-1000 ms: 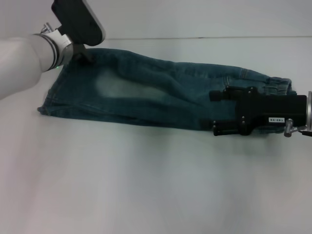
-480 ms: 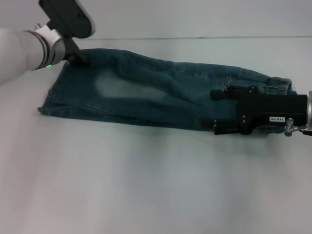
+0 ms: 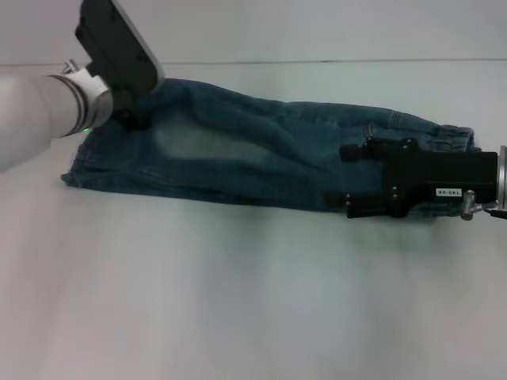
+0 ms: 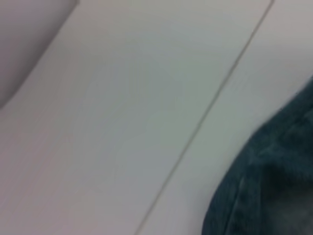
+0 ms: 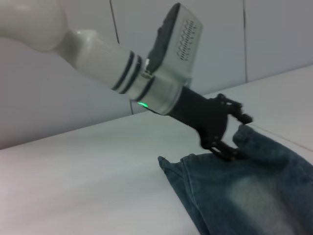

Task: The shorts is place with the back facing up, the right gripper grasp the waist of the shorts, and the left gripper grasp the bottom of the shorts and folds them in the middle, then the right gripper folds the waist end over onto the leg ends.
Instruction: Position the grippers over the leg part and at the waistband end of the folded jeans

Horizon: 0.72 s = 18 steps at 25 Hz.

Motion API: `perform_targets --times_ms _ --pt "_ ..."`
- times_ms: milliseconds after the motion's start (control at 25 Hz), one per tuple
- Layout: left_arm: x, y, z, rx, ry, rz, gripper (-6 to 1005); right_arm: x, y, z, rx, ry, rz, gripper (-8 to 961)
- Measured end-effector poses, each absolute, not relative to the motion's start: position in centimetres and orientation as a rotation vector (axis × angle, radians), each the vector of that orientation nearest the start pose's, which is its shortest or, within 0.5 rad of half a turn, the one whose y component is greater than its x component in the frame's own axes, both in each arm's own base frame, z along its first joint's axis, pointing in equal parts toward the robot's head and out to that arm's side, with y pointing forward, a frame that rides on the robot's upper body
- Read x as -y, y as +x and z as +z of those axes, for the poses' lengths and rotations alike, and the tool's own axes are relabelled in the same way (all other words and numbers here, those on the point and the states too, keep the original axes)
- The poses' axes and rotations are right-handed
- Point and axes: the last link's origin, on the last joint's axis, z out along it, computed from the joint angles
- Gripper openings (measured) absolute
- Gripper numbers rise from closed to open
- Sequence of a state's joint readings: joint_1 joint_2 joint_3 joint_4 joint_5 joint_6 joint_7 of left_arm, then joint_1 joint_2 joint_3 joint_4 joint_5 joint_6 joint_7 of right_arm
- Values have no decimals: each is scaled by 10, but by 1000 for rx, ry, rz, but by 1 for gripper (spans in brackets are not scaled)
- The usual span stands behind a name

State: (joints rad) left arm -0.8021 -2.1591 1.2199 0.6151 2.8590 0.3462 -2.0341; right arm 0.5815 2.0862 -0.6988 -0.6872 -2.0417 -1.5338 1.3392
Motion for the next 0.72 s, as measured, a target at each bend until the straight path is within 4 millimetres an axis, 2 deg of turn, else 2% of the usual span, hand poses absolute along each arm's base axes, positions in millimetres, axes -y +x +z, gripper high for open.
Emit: perform_targets --times_ms 120,440,720 --pt "-471 -229 -43 78 -2117 422 823 -344 247 -3 -476 -2770 627 917" --pt "-486 -211 -37 2 -2038 368 823 -340 250 -3 -487 -2777 632 917" --pt "-480 -211 -35 89 -2091 357 824 -337 255 0 -491 -2770 622 916"
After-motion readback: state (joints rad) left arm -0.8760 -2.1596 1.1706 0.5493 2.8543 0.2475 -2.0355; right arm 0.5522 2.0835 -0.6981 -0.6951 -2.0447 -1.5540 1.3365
